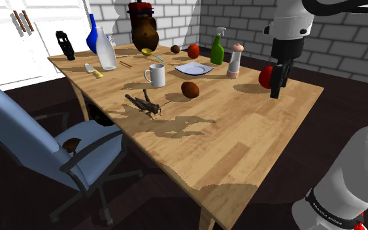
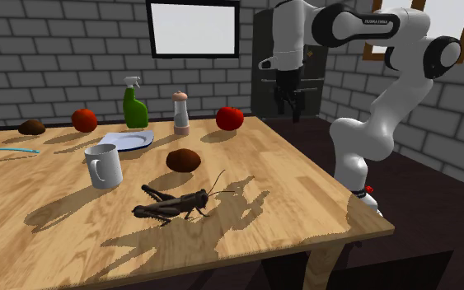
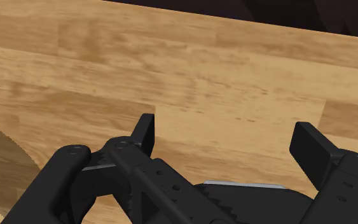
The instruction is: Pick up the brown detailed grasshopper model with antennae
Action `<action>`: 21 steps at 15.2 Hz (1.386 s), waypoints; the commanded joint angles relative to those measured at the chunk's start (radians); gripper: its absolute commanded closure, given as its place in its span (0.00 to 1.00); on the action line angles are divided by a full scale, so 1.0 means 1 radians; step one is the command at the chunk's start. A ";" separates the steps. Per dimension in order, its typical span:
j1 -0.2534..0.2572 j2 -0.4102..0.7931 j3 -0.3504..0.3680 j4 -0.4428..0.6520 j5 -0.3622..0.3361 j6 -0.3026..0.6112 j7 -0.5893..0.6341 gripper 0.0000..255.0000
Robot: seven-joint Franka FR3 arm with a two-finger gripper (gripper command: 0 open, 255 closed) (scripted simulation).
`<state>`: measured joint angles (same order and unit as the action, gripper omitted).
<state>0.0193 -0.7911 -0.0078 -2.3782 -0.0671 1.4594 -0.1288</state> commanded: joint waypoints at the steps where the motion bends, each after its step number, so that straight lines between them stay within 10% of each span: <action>1: 0.000 0.000 0.000 0.000 0.000 0.000 0.000 0.00; 21: 0.059 0.654 0.244 0.460 0.057 0.242 0.359 0.00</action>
<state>0.0765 -0.1766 0.2286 -1.9600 -0.0031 1.7017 0.2142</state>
